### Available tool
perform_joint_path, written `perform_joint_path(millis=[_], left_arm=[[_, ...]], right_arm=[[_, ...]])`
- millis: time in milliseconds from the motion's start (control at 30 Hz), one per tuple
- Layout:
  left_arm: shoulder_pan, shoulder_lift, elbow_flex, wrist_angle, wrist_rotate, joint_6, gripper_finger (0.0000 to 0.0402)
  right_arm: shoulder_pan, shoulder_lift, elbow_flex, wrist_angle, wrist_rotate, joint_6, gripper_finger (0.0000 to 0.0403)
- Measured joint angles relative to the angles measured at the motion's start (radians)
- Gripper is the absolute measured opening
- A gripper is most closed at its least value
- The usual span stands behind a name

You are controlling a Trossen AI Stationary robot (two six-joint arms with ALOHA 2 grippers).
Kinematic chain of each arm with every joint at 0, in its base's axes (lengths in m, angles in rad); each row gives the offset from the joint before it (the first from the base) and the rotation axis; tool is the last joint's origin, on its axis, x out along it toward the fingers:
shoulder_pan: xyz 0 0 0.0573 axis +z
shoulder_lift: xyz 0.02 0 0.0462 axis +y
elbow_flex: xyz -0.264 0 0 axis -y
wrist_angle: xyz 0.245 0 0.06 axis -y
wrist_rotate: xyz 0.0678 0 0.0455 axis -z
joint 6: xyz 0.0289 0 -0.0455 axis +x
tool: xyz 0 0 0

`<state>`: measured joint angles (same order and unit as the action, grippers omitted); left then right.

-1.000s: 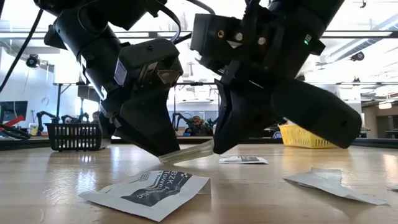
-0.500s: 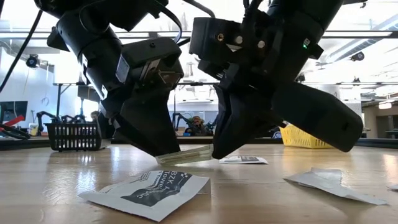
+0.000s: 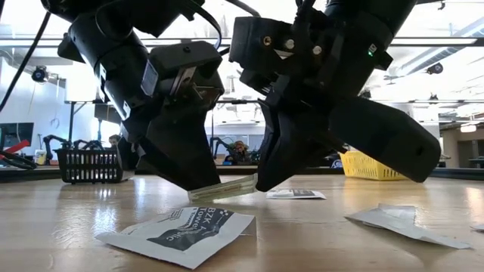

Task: Pick & Place First Aid Supplies
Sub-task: Put the green bandage into the black bin

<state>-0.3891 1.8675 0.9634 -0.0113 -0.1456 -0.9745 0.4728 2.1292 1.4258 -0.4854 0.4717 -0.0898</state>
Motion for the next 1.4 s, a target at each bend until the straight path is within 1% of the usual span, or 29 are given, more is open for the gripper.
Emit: perform_joint_path(millis=[267, 500, 867, 1000, 1100, 1233, 1400], left_arm=[[-0.003, 0.001, -0.001, -0.001, 0.006, 0.0, 0.0135], [-0.005, 0.063, -0.002, 0.003, 0.018, -0.025, 0.0135], [-0.006, 0.063, -0.002, 0.028, 0.049, -0.033, 0.0135], [-0.006, 0.063, -0.002, 0.028, 0.05, -0.033, 0.0135], [-0.006, 0.063, -0.002, 0.028, 0.048, -0.035, 0.0135], [-0.007, 0.063, -0.002, 0.028, 0.038, -0.037, 0.0135], [-0.007, 0.063, -0.002, 0.028, 0.035, -0.036, 0.0135]], right_arm=[[0.0, 0.0, 0.0, -0.001, 0.0, 0.0, 0.0008], [-0.001, 0.0, 0.0, -0.002, 0.001, 0.002, 0.0009], [-0.006, 0.0, 0.0, -0.002, 0.002, 0.004, 0.001], [-0.005, 0.0, 0.0, -0.001, -0.008, 0.002, 0.0028], [-0.005, 0.0, 0.001, 0.004, -0.048, 0.0, 0.0049], [-0.005, 0.0, 0.001, 0.012, -0.051, -0.015, 0.0075], [-0.004, 0.001, -0.001, 0.063, -0.054, -0.046, 0.0095]])
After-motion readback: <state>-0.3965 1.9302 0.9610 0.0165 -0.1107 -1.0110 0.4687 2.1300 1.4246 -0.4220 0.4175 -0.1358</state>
